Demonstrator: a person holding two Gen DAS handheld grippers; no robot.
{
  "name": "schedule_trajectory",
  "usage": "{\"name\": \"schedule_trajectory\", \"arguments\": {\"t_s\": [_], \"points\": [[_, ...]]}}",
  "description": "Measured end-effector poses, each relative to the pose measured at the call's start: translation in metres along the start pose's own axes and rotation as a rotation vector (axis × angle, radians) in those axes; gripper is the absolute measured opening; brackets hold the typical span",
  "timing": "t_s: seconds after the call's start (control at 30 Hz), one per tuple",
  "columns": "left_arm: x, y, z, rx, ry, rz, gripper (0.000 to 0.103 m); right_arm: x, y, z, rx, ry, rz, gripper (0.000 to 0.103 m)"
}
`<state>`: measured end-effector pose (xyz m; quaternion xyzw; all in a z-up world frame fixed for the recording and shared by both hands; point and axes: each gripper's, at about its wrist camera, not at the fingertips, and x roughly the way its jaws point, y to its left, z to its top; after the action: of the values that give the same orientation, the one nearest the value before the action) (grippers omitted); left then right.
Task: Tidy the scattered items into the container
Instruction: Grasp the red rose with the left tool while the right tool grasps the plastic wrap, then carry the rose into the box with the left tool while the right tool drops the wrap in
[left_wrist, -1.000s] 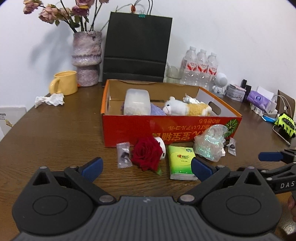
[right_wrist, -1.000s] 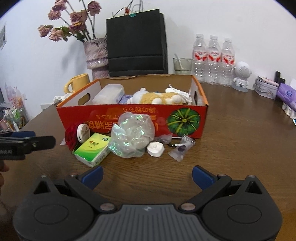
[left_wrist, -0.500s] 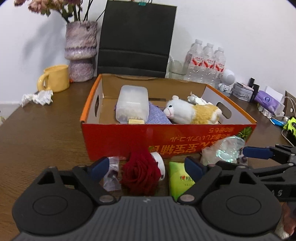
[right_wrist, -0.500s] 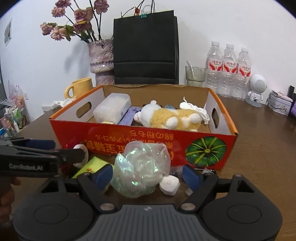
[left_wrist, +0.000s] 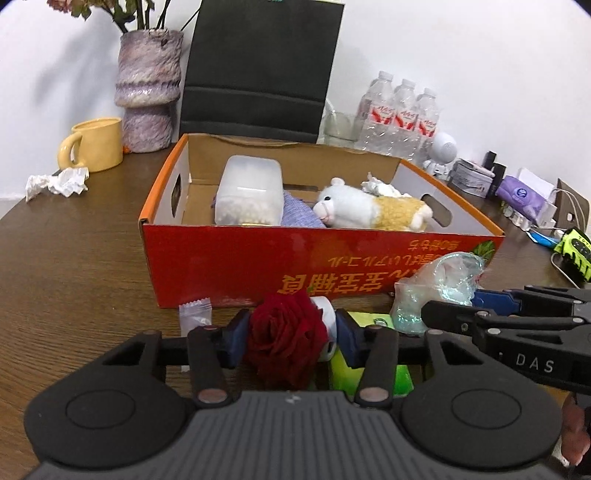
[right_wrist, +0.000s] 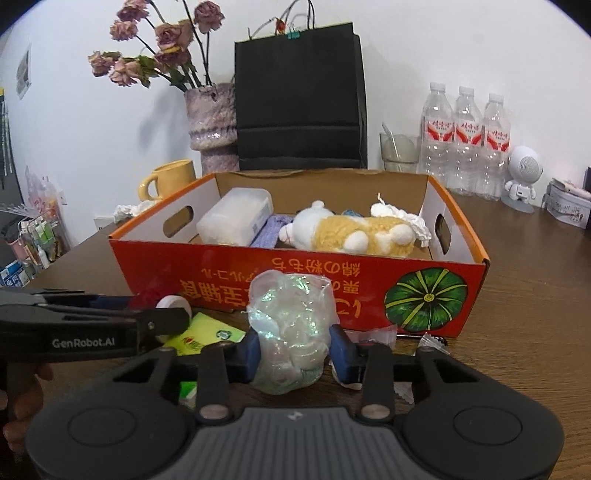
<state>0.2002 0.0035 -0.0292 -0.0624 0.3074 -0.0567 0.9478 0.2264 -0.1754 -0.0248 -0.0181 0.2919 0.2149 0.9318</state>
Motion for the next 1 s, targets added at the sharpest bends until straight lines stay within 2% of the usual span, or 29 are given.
{"name": "schedule_trajectory", "arguments": {"t_s": [0.17, 0.27, 0.47, 0.6, 0.8, 1.0], "points": [[-0.025, 0.001, 0.003, -0.008, -0.043, -0.043, 0.049, -0.021, 0.001, 0.002, -0.002, -0.038, 0.023, 0.036], [-0.046, 0.002, 0.014, -0.001, -0.102, -0.064, 0.049, -0.036, -0.004, 0.012, 0.006, -0.090, 0.023, 0.036], [-0.064, 0.005, 0.055, 0.003, -0.225, -0.060, 0.049, -0.053, -0.024, 0.056, 0.032, -0.214, -0.009, 0.036], [-0.055, 0.009, 0.083, -0.020, -0.266, -0.041, 0.049, -0.037, -0.035, 0.089, 0.030, -0.228, -0.033, 0.036], [-0.013, 0.017, 0.105, -0.074, -0.244, -0.019, 0.049, 0.013, -0.044, 0.119, 0.077, -0.177, -0.068, 0.036], [0.038, 0.021, 0.099, -0.088, -0.136, -0.002, 0.049, 0.069, -0.050, 0.118, 0.124, -0.103, -0.074, 0.036]]}}
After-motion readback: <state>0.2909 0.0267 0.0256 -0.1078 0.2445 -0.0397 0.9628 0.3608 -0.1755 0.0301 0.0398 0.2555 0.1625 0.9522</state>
